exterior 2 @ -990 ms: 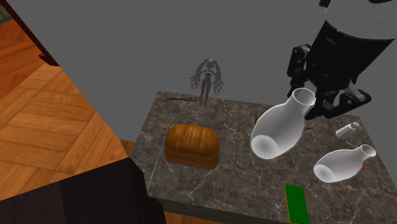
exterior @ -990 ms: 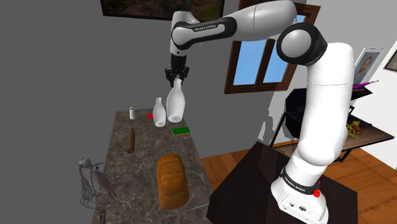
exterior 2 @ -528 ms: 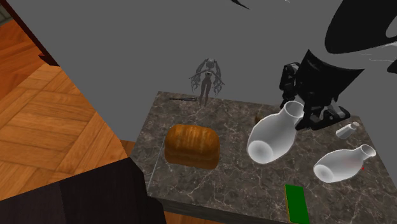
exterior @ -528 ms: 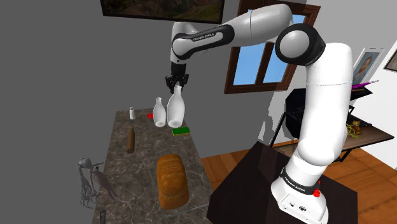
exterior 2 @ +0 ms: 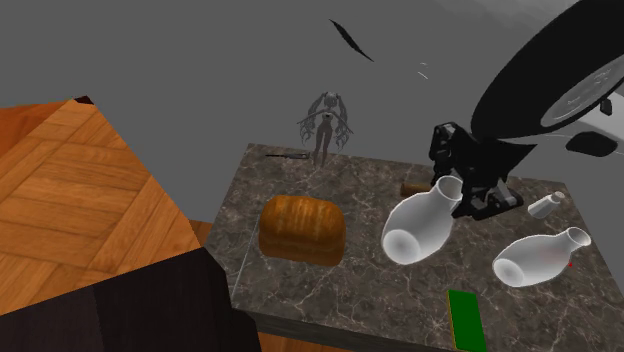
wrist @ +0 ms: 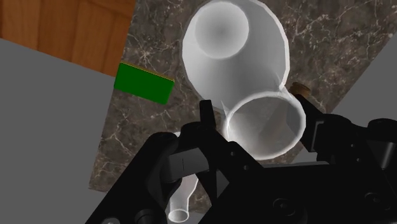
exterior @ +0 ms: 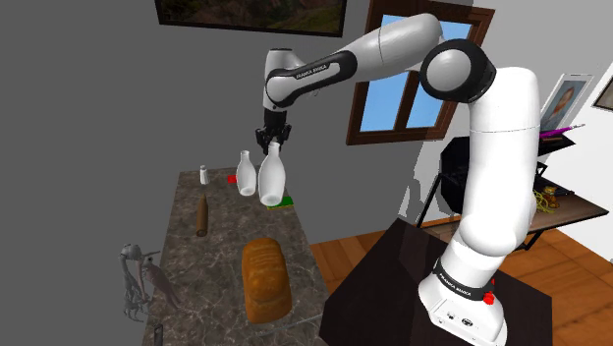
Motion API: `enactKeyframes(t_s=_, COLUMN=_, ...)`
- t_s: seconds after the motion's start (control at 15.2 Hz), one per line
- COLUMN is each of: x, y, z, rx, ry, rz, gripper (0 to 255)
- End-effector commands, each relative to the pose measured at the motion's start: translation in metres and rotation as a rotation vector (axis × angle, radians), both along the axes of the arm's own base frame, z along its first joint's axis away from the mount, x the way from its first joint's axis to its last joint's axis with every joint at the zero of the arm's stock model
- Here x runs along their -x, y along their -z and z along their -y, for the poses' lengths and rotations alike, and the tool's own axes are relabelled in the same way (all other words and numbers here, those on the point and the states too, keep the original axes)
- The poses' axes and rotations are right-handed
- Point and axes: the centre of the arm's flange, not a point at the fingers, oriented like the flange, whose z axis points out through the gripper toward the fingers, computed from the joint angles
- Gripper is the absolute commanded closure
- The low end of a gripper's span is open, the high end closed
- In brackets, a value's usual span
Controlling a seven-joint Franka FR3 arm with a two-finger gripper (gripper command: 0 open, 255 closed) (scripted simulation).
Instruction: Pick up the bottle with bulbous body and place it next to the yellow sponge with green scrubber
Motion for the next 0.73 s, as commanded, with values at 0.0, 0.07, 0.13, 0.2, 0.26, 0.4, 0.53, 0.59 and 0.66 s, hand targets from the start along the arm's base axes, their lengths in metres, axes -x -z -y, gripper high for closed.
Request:
enactKeyframes(t_s=0.0, x=0.001, y=0.011, z=0.001, rx=0.0, ry=0.0, rz=0.001, gripper=255)
enactKeyframes(t_s=0.07, x=0.001, y=0.017, z=0.001, rx=0.0, ry=0.0, rz=0.001, gripper=255)
enactKeyframes(t_s=0.13, x=0.001, y=0.022, z=0.001, rx=0.0, ry=0.0, rz=0.001, gripper=255)
enactKeyframes(t_s=0.2, x=0.001, y=0.027, z=0.001, rx=0.0, ry=0.0, rz=0.001, gripper=255)
enactKeyframes(t_s=0.26, x=0.001, y=0.033, z=0.001, rx=0.0, ry=0.0, rz=0.001, gripper=255)
enactKeyframes(t_s=0.4, x=0.001, y=0.043, z=0.001, rx=0.0, ry=0.0, rz=0.001, gripper=255)
enactKeyframes(t_s=0.53, x=0.001, y=0.054, z=0.001, rx=0.0, ry=0.0, rz=0.001, gripper=255)
enactKeyframes(t_s=0.59, x=0.001, y=0.059, z=0.001, rx=0.0, ry=0.0, rz=0.001, gripper=255)
enactKeyframes(t_s=0.66, x=0.001, y=0.064, z=0.001, rx=0.0, ry=0.0, rz=0.001, gripper=255)
